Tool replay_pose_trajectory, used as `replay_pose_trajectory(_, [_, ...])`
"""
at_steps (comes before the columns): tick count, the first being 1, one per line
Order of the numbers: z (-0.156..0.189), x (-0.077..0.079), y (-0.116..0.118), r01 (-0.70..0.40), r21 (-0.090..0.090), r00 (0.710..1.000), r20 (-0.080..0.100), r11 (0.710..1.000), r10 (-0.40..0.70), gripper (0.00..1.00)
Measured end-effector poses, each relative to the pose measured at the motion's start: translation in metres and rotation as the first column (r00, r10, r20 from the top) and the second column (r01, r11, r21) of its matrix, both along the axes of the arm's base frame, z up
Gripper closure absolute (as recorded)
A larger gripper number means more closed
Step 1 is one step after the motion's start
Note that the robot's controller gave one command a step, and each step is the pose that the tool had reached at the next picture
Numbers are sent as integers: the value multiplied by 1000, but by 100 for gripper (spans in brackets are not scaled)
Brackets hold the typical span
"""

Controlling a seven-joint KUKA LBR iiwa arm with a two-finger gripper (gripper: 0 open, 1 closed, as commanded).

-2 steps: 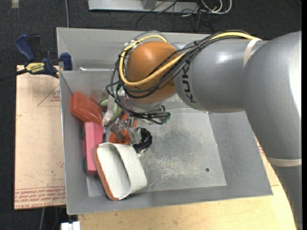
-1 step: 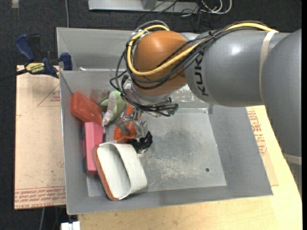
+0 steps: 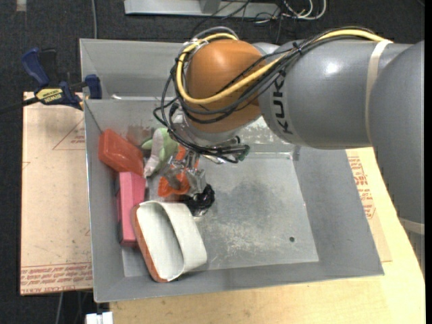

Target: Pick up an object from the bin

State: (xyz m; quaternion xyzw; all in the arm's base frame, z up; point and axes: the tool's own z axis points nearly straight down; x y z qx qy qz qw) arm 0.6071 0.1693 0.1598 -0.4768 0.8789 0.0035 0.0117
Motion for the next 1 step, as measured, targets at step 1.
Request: replay_pose_trajectory(1, [71,-2,-7,-56,2,998,15,998,56,100])
